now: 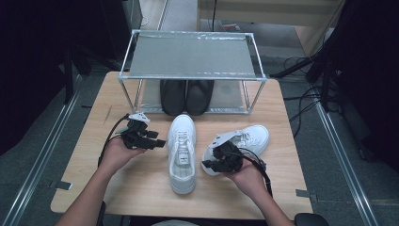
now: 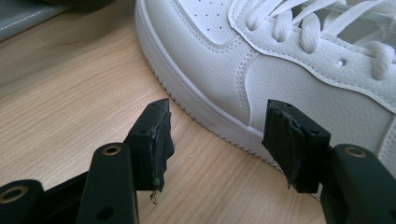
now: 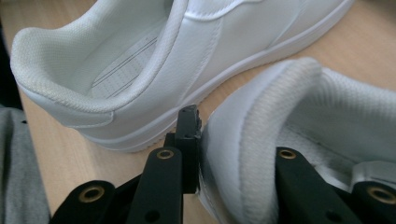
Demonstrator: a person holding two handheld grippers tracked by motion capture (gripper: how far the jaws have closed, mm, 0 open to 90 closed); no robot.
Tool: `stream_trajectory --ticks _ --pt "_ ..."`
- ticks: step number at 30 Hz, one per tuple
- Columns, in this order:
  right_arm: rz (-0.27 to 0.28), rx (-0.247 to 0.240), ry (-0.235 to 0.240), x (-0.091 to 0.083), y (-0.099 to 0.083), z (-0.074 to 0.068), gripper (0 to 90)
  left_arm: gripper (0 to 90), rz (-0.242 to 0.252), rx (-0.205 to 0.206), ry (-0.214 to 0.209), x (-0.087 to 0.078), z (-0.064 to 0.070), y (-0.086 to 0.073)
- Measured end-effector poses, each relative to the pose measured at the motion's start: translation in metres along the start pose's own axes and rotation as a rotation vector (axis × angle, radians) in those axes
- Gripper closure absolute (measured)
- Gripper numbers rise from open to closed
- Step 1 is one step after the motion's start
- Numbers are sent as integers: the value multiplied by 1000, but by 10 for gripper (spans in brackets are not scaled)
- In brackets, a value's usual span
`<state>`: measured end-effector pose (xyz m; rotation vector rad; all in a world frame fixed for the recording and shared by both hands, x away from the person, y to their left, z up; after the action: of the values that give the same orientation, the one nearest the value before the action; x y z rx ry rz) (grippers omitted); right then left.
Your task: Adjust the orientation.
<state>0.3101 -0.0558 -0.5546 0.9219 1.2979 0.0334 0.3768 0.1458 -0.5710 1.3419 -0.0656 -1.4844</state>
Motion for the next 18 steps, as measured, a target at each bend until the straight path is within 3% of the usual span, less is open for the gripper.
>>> stream_trajectory --ticks 5,11,18 --pt "-25 38 28 11 -6 -3 753 419 -3 1 1 0 0 0" --pt "1 90 101 11 -7 -2 692 419 -3 3 1 0 0 0" --pt "67 91 73 -6 -1 8 610 416 0 -5 3 0 0 0"
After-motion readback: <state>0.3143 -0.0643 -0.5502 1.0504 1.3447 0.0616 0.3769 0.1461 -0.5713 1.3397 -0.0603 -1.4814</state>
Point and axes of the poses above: each handheld gripper's, and its own axes: x roughly forward along the jaws, y roughly out of its top, z roughly to its right, the point moved 10 cm from there along x, roughly forward along the jaws, and after that the axes turned 8 degrees about -y, right-handed, at the moved point
